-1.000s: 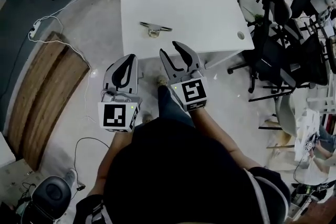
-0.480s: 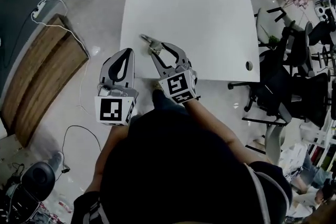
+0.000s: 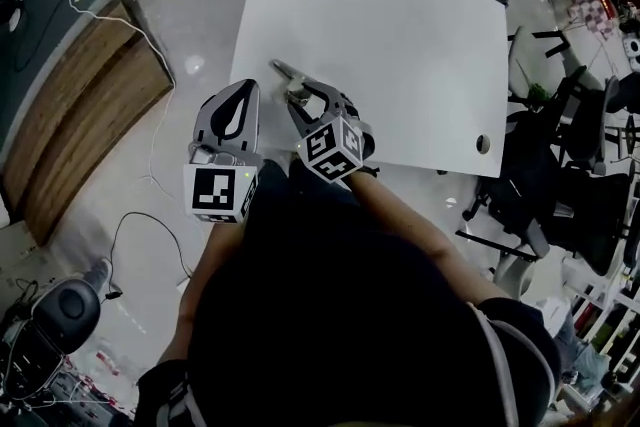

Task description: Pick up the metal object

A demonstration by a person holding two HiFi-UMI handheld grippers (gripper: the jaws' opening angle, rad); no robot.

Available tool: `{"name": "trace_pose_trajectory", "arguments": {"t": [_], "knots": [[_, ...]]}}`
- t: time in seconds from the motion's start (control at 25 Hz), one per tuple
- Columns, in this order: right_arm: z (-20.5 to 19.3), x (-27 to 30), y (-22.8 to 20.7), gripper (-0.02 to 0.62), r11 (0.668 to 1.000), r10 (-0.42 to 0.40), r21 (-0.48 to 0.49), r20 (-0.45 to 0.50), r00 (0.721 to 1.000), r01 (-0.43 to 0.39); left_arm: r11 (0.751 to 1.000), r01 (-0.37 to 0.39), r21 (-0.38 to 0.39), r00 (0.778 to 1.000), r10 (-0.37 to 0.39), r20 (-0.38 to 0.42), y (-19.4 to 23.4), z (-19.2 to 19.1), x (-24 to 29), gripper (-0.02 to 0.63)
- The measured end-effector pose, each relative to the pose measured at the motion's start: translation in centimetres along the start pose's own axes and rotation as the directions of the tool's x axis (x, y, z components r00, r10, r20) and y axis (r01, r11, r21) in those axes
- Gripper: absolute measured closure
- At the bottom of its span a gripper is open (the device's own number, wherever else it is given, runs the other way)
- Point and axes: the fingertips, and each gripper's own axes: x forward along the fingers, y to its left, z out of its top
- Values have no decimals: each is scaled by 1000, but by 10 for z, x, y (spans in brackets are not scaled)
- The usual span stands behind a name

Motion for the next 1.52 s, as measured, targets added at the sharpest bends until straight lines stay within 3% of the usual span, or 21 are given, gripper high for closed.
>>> {"name": "trace_pose_trajectory", "arguments": {"t": [0.32, 0.72, 0.88, 1.0, 1.12, 1.36, 1.52], "knots": [[-18, 29, 4, 433, 996, 39, -77, -200, 979, -56, 999, 43, 4, 998, -43, -50, 17, -2, 17, 582], [-34, 52, 4, 431, 959, -37, -273, -372, 928, -71, 996, 90, 29, 993, -87, -82, 40, 9, 27, 583], [-36, 54, -2, 445, 952, -72, -302, -389, 918, -54, 993, 114, 25, 990, -111, -84, 40, 9, 30, 583], [-33, 50, -9, 521, 947, -108, -319, -393, 913, -25, 992, 126, 23, 989, -123, -85, 44, 10, 30, 582], [-31, 46, -21, 549, 941, -144, -338, -393, 908, 3, 990, 138, 18, 987, -136, -85, 45, 9, 33, 582], [-28, 30, -38, 566, 926, -183, -377, -395, 900, 22, 987, 162, 18, 984, -160, -78, 42, 11, 37, 583], [-13, 20, -49, 568, 917, -219, -393, -344, 913, 72, 985, 174, 19, 982, -172, -73, 41, 13, 39, 583]]}}
